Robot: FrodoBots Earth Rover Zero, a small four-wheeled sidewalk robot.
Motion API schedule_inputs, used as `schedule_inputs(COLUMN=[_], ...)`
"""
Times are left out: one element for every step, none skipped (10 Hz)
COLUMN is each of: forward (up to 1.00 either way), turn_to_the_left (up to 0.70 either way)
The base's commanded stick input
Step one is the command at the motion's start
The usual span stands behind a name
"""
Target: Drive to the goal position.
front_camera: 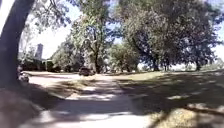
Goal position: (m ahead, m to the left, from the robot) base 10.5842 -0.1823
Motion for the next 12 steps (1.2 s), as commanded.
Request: schedule_inputs(forward=[0.85,0.85,0.85,0.85,0.85,0.85,0.85,0.85,0.85,0.85,0.85,0.85], turn_to_the_left=[0.00,0.00,0.00,0.00,0.00,0.00,0.00,0.00,0.00,0.00,0.00,0.00])
